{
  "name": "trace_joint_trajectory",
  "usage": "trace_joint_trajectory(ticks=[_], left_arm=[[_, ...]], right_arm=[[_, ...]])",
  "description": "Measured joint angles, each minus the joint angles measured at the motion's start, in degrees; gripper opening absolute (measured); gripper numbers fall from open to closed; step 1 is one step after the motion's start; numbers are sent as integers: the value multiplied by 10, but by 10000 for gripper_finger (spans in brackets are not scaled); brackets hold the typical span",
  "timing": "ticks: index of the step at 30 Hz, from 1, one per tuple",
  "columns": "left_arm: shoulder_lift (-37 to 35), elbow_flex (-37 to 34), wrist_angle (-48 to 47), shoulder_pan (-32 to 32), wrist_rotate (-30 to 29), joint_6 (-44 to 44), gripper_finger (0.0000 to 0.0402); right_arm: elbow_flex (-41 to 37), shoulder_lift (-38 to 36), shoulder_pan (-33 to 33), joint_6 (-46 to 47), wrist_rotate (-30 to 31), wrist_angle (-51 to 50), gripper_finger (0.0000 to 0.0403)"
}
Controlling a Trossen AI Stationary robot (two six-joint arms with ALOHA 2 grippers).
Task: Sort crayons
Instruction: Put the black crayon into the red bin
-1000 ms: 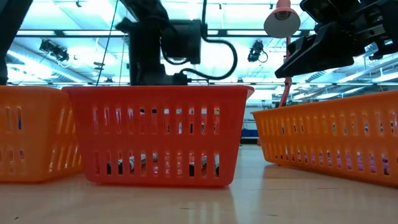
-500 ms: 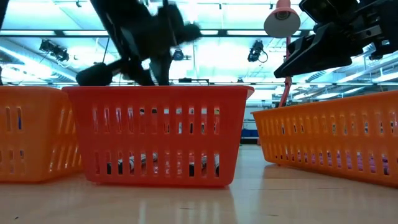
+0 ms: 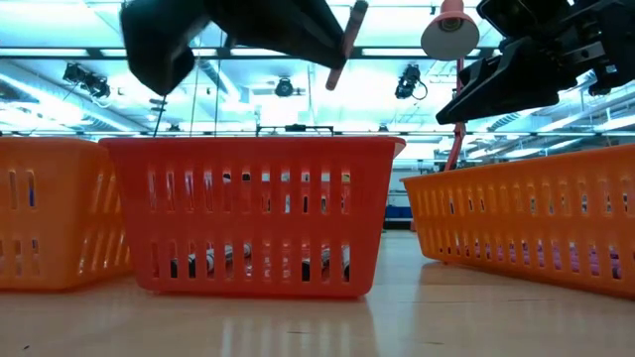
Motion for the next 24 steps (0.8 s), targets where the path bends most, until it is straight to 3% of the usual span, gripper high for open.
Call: trace_joint_trajectory(ticks=[7,14,19,24], left_arm=[[0,0,-5,-12,0,-51,34],[0,0,-17,-25,2,-170,34],[1,0,-24,-33,2,-185,34],[1,0,15,-33,2,-255,34]], right_arm=[[0,0,0,4,0,0,111],[0,0,0,4,0,0,111],[0,0,0,10,0,0,111],[0,0,0,12,0,0,111]])
